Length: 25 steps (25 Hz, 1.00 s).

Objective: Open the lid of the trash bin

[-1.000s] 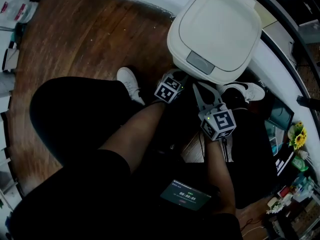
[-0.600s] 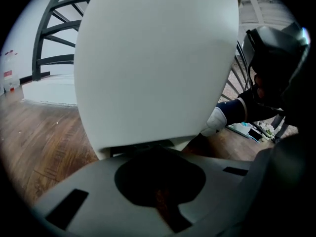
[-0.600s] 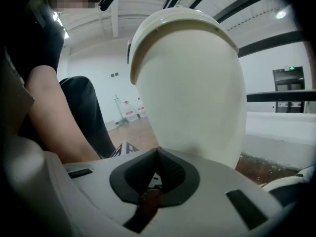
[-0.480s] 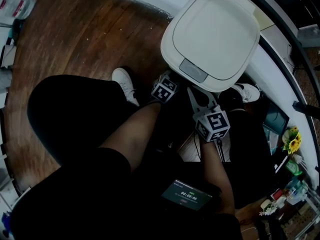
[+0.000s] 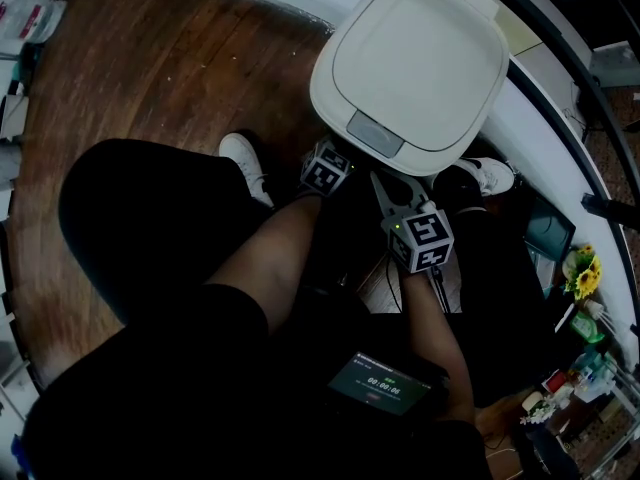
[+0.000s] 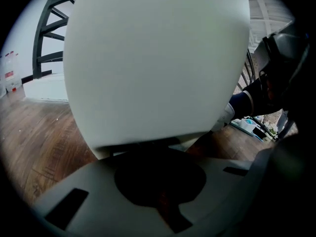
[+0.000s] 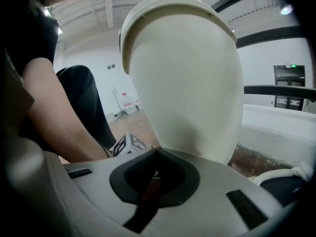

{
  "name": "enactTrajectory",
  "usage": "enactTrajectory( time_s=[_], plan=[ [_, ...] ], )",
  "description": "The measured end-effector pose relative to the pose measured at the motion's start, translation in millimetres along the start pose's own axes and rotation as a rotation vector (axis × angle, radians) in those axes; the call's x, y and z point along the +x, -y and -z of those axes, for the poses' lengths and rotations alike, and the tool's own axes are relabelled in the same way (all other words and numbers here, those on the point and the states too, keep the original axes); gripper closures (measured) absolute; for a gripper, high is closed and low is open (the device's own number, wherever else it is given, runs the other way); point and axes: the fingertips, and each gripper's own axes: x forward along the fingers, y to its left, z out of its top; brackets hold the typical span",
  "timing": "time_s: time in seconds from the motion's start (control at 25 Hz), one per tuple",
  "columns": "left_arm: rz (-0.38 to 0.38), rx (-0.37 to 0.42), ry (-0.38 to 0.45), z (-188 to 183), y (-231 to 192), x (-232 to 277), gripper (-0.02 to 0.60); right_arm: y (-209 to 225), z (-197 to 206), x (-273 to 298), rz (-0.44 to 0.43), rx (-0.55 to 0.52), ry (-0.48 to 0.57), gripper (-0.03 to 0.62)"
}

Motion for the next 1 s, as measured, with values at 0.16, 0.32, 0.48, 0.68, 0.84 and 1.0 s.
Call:
enactTrajectory(
  time_s=[0.16, 0.32, 0.48, 0.68, 0.84, 1.0],
  plan=[
    [0.007, 0.002, -0.008, 0, 2, 5, 0.563, 12, 10, -1, 0.032, 0.026, -0.022, 0.579],
    [0.002, -0.007, -0.021, 1, 1, 11, 0.563, 22, 18, 0, 0.046, 0.040, -0.033, 0.579],
    [-0.010, -0.024, -0.042, 5, 0, 13, 0.563, 23, 22, -1, 0.047, 0.046, -0.043, 0.579],
    [-0.035, -0.060, -0.066, 11, -4, 17, 0.561, 24, 22, 2, 0.050, 0.045, -0.034, 0.578],
    [-0.049, -0.075, -0.082, 13, -4, 19, 0.561, 23, 17, 2, 0.050, 0.038, -0.030, 0.579],
    [-0.077, -0.078, -0.110, 17, -13, 20, 0.561, 28, 20, 1, 0.057, 0.050, -0.032, 0.577]
  ],
)
